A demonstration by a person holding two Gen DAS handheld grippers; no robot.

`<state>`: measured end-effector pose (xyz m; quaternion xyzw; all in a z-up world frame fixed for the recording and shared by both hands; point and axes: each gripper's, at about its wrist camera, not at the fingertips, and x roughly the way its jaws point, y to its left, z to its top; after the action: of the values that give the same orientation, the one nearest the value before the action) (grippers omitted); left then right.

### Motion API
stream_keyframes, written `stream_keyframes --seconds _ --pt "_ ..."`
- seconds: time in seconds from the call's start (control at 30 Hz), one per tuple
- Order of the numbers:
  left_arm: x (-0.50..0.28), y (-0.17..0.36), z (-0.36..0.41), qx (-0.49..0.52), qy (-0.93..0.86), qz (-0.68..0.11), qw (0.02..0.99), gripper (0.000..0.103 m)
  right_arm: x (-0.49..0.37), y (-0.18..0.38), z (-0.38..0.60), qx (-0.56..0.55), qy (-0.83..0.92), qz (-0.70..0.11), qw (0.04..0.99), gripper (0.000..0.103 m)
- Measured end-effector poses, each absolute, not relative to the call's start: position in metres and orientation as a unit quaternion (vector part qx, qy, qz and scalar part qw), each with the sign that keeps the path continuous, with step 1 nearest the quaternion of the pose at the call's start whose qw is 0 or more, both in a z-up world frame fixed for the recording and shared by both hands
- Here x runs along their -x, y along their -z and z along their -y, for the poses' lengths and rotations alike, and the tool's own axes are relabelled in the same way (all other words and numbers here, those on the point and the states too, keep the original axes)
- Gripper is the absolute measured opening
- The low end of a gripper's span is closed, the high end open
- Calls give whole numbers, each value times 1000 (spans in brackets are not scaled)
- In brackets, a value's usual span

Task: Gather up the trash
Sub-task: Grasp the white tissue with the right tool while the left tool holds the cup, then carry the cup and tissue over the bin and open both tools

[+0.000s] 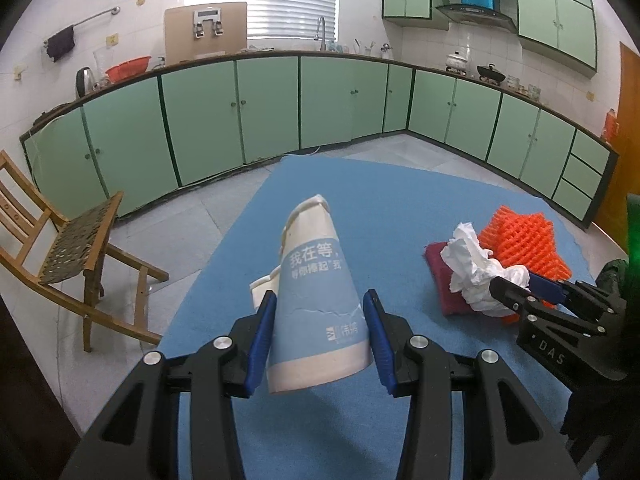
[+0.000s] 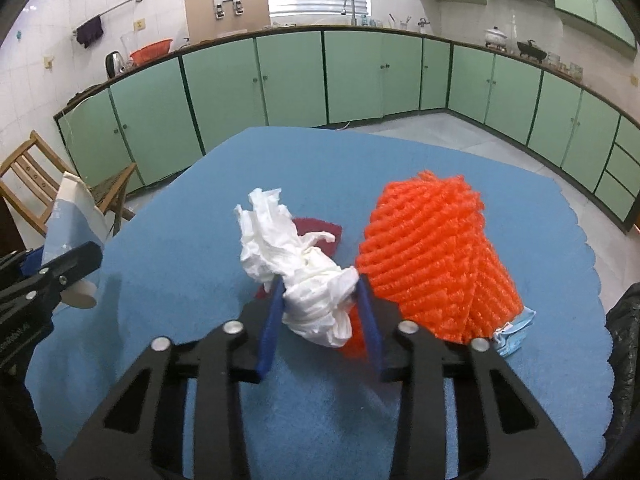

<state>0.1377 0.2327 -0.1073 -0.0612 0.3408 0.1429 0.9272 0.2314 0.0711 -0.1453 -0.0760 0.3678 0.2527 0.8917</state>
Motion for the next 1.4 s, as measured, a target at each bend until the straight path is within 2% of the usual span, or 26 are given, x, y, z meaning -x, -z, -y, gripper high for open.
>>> stream_keyframes --seconds 0.33,0.63,1.1,1.4 --pt "-132 94 -225 58 -133 -332 932 44 -215 106 -52 44 -270 -334 902 27" --pt "-125 60 -200 52 -105 -300 947 44 -188 67 -12 25 -261 -304 916 27" --pt "-131 28 -124 43 -25 -273 961 44 -157 17 85 -9 -213 -266 940 27" --pt "-154 15 -35 16 59 -259 964 44 -145 1 183 -22 -128 -246 961 27"
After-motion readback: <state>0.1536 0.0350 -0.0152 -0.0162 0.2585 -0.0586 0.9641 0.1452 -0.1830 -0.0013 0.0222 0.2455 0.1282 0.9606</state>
